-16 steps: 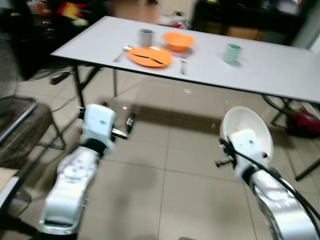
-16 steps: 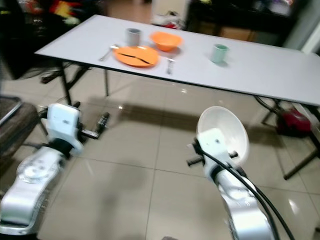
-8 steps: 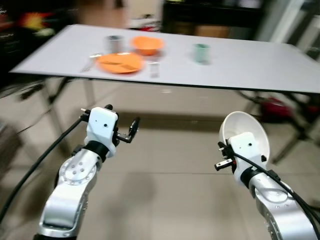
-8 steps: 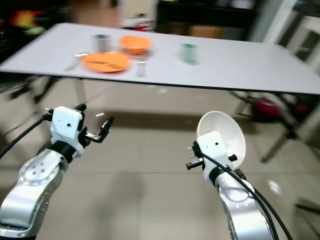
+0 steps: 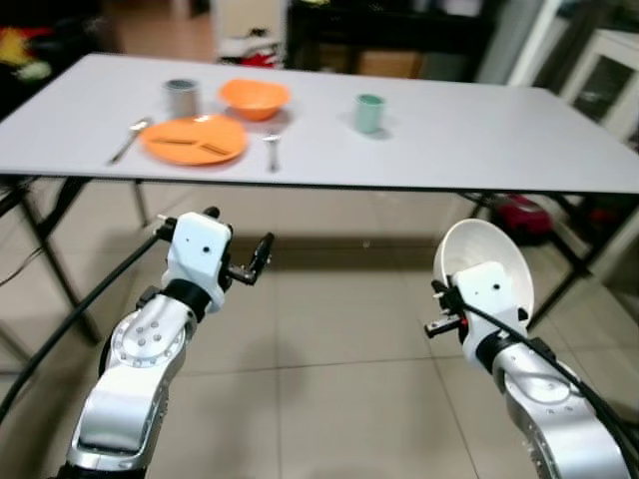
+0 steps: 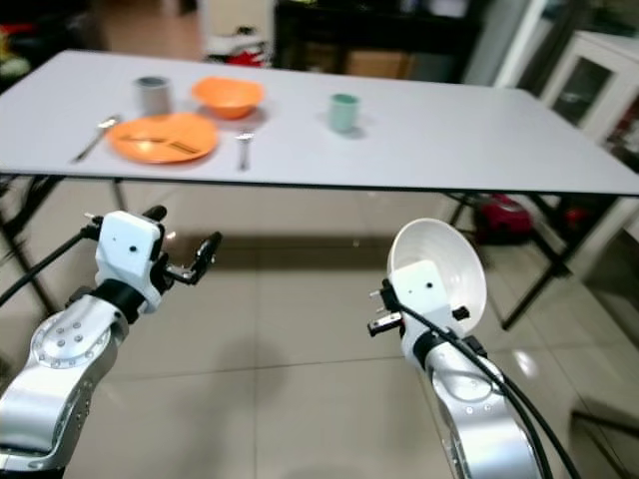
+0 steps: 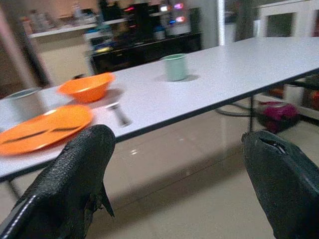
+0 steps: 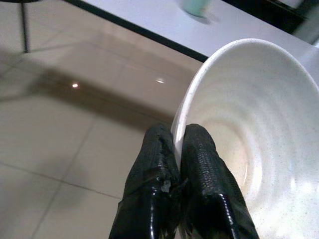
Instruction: Setting the table
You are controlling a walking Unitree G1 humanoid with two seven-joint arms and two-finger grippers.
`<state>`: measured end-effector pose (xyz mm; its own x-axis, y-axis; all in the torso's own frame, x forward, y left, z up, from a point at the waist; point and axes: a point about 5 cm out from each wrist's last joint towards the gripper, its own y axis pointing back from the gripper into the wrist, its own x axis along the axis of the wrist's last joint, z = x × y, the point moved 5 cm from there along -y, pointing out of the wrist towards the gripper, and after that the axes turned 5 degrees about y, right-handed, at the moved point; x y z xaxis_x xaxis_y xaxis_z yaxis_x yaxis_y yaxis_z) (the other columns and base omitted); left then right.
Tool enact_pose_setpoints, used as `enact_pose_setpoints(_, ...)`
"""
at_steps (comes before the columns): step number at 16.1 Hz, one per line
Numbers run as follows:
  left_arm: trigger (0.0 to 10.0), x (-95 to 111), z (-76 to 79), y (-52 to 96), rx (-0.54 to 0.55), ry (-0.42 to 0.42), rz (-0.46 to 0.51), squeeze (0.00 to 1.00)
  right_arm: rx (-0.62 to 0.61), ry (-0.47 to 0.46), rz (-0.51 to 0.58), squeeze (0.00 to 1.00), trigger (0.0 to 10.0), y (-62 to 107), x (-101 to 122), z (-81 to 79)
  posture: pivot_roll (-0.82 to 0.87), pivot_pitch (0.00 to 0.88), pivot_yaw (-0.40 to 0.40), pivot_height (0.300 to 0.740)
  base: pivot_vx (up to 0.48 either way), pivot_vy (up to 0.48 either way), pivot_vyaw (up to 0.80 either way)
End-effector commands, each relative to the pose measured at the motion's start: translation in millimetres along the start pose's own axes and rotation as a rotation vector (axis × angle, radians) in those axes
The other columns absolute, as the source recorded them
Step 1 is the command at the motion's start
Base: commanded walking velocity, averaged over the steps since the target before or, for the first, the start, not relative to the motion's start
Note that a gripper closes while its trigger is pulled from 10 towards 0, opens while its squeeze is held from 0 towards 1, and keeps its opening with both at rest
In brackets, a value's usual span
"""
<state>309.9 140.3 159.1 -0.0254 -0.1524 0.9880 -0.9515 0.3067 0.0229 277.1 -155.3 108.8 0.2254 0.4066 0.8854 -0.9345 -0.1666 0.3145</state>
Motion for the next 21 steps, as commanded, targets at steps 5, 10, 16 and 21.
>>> enact_pose_setpoints(5,10.0,3.4,7.6,-4.4,-0.024,0.008,0.017,0.0,-0.074,0.084,0.047,0.0,10.0,1.0,13.3,18.1,0.0,0.0,-0.073,0.74,0.299,0.0,0.0)
enact_pose_setpoints(10,10.0,-7.2,-0.9,-0.1,-0.001,0.0,-0.018,0.0,-0.075,0.022,0.066,0.0,10.0,-2.8,12.0,15.1,0.01,0.0,-0.074,0.74,0.299,0.0,-0.3)
enact_pose_setpoints(16,10.0,-8.9,1.3,-2.3,-0.019,-0.018,-0.024,0.0,-0.116,0.07,0.07,0.0,10.0,-2.5,9.9,19.5,0.0,0.0,-0.061,0.74,0.296,0.0,-0.4)
enact_pose_setpoints(21,10.0,-8.1,-0.1,-3.2,-0.012,-0.017,-0.017,0.0,-0.07,0.04,0.103,0.0,10.0,-4.5,17.7,15.4,0.01,0.0,-0.072,0.74,0.292,0.0,0.0)
